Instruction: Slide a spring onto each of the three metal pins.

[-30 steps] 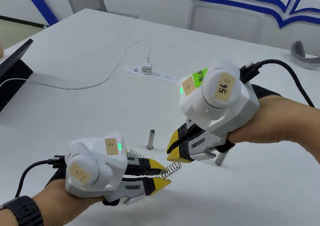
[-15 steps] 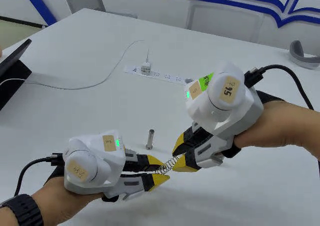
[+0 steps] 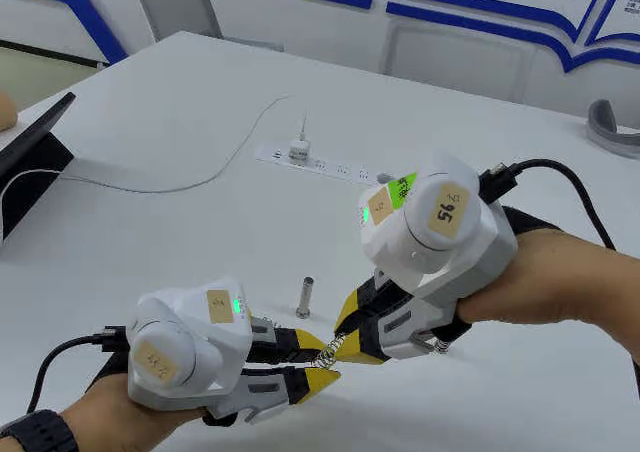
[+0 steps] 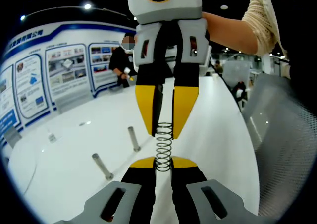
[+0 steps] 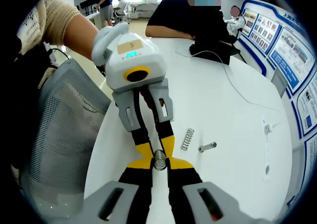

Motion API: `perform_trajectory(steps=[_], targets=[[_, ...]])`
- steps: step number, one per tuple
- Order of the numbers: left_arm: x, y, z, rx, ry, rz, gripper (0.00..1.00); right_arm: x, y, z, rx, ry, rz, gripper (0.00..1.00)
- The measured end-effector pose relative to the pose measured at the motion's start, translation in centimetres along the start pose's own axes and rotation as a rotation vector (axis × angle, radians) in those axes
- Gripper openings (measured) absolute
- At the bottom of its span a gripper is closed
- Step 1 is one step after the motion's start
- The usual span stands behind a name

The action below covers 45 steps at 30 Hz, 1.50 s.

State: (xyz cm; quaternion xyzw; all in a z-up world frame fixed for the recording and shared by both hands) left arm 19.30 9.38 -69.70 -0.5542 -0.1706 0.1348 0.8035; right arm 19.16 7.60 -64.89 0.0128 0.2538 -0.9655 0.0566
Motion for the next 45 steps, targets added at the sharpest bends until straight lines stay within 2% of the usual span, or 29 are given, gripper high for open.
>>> perform_trajectory(steps=[3, 6, 9, 13, 29, 37, 45], targets=[[0.0, -0.1, 0.0, -0.007, -0.002, 0.003, 0.10, 0.0, -0.2, -0.2, -0.005, -0.005, 0.003, 0.13], [0.1, -0.2, -0.1, -0.011, -0.004, 0.003, 0.10, 0.1, 0.2, -0.3, 0.011, -0.015, -0.009, 0.18], [0.2, -0.3, 0.0, -0.023, -0.009, 0.018, 0.10, -0.1, 0.6, -0.3, 0.026, -0.001, -0.005, 0.18], [0.2, -0.4, 0.0, -0.026, -0.007, 0.020, 0.10, -0.3, 0.5, -0.2, 0.003, 0.014, -0.020, 0.15], [0.5, -0.6, -0.4, -0.034, -0.021, 0.011, 0.12, -0.6, 0.3, -0.6, 0.009, 0.010, -0.023, 0.12], [0.6, -0.2, 0.0, -0.026, -0.031, 0.035, 0.23, -1.4, 1.1, 0.4, 0.026, 0.044, -0.042, 0.12], [1.8, 0.5, 1.2, -0.018, -0.083, 0.058, 0.33, -2.2, 2.4, 1.7, 0.038, 0.077, -0.076, 0.12]])
Point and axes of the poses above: the centre of the closed fingertips' face, and the gripper's own axes: z roughly backward along the fingers, x roughly to its left, y roughly out of its underside, the point moved 3 cm from there along z, roughly backward along the fingers, and after that the axes turned 3 degrees about -y, right-handed, at the moved point
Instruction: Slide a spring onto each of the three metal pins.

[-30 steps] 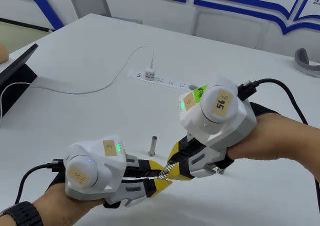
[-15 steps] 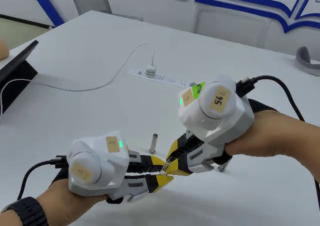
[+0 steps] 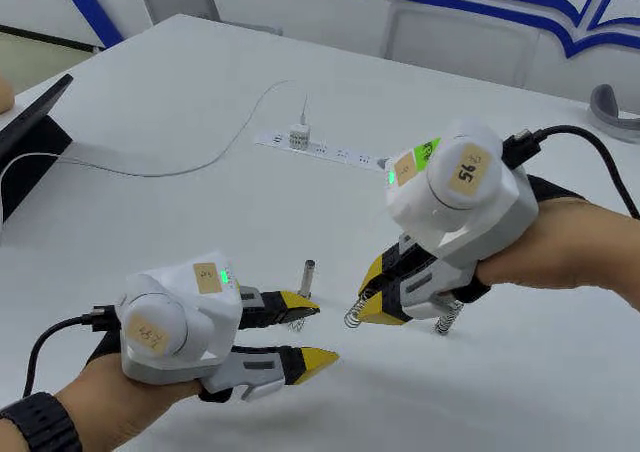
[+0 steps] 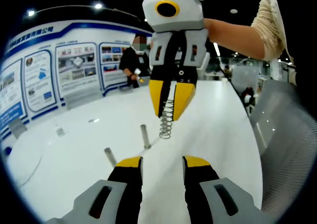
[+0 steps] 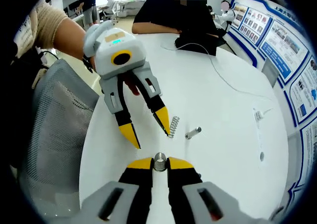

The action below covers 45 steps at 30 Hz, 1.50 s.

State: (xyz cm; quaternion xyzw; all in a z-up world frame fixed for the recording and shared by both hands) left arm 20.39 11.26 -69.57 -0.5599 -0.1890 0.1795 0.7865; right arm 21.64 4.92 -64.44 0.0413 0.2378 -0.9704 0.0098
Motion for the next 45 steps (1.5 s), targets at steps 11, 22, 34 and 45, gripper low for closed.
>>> perform_trajectory(steps=[11, 22, 34, 45], targets=[[1.7, 0.3, 0.7, -0.001, -0.070, 0.036, 0.48, -1.6, 1.2, 1.4, 0.008, 0.042, -0.040, 0.12], [2.8, 0.4, 1.3, 0.009, -0.110, 0.055, 0.56, -4.2, 1.9, 2.8, 0.015, 0.098, -0.068, 0.12], [3.4, 0.3, 1.6, 0.007, -0.130, 0.055, 0.58, -5.6, 3.3, 1.3, 0.061, 0.067, -0.103, 0.12], [3.6, 0.5, 1.7, 0.014, -0.142, 0.063, 0.61, -6.0, 3.8, 0.0, 0.097, 0.042, -0.106, 0.12]])
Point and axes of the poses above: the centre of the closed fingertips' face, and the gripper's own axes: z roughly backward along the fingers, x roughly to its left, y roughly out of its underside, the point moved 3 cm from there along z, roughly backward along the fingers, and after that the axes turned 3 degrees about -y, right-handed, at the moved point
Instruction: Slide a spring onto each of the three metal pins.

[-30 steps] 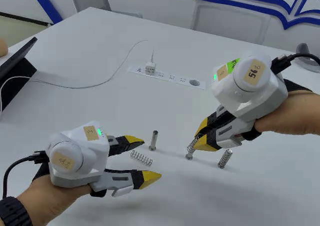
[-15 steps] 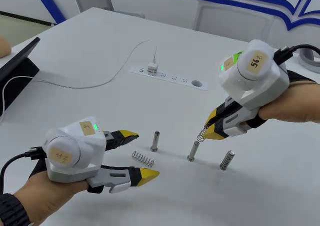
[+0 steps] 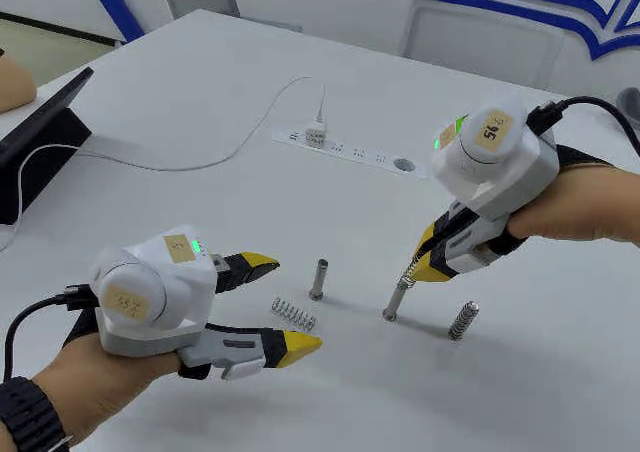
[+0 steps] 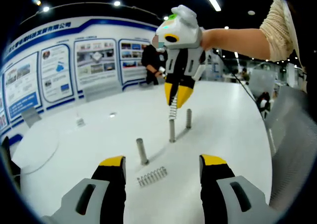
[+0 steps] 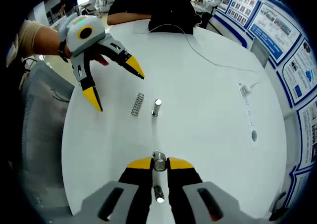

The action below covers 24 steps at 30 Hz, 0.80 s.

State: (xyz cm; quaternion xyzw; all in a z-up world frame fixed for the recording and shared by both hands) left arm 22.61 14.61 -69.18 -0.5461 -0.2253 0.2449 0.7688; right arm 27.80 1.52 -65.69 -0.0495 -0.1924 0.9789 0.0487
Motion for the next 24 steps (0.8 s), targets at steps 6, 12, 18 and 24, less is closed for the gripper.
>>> perform_trajectory(steps=[6, 12, 18, 24], targets=[[0.0, 0.1, 0.0, 0.004, 0.001, -0.002, 0.60, -0.1, -0.1, -0.3, 0.001, -0.010, -0.004, 0.12], [0.2, 0.1, 0.0, 0.004, 0.001, -0.002, 0.60, -0.2, 0.0, -0.7, 0.018, -0.017, -0.005, 0.12], [0.1, 0.2, 0.0, 0.006, 0.003, -0.003, 0.59, -0.2, 0.3, -1.6, 0.036, -0.030, -0.011, 0.12], [0.1, 0.2, 0.0, 0.005, 0.005, -0.001, 0.59, -0.4, 0.8, -3.1, 0.065, -0.032, -0.012, 0.12]])
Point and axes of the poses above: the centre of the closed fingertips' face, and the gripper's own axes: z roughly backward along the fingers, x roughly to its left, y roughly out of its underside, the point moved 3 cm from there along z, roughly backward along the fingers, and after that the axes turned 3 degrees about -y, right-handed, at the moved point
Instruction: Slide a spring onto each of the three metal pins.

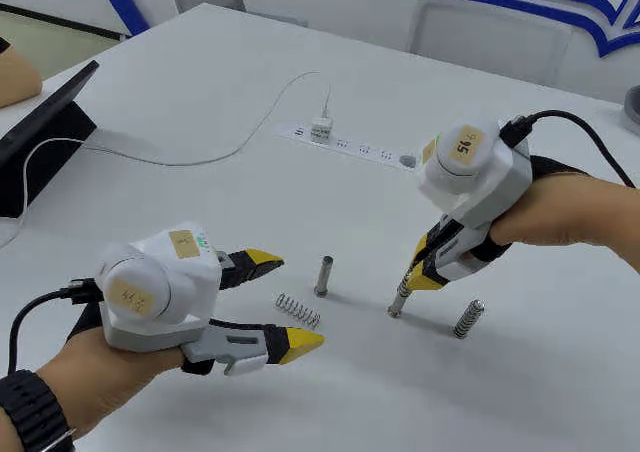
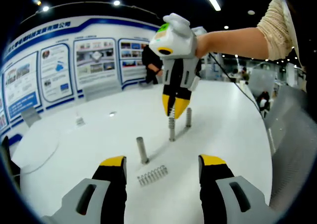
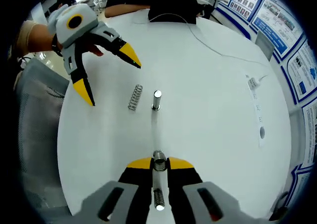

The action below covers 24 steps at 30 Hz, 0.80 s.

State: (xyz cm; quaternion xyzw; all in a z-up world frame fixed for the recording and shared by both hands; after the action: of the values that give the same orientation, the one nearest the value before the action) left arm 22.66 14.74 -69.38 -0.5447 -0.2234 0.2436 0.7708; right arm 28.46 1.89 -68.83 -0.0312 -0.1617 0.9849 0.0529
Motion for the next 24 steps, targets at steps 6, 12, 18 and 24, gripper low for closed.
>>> perform_trajectory(steps=[6, 12, 18, 24], targets=[[0.0, 0.0, 0.0, 0.001, -0.001, 0.000, 0.59, 0.1, 0.3, -1.2, 0.020, -0.002, 0.001, 0.12], [0.1, 0.1, 0.0, 0.003, -0.001, -0.001, 0.59, -0.2, 0.3, -2.0, 0.015, -0.002, -0.009, 0.12], [0.0, 0.0, -0.1, 0.002, -0.001, 0.000, 0.59, -0.2, 0.4, -2.8, 0.009, -0.007, -0.021, 0.12], [0.0, 0.1, -0.1, 0.004, 0.000, 0.000, 0.59, -0.2, 0.2, -3.0, -0.001, -0.005, -0.031, 0.12]])
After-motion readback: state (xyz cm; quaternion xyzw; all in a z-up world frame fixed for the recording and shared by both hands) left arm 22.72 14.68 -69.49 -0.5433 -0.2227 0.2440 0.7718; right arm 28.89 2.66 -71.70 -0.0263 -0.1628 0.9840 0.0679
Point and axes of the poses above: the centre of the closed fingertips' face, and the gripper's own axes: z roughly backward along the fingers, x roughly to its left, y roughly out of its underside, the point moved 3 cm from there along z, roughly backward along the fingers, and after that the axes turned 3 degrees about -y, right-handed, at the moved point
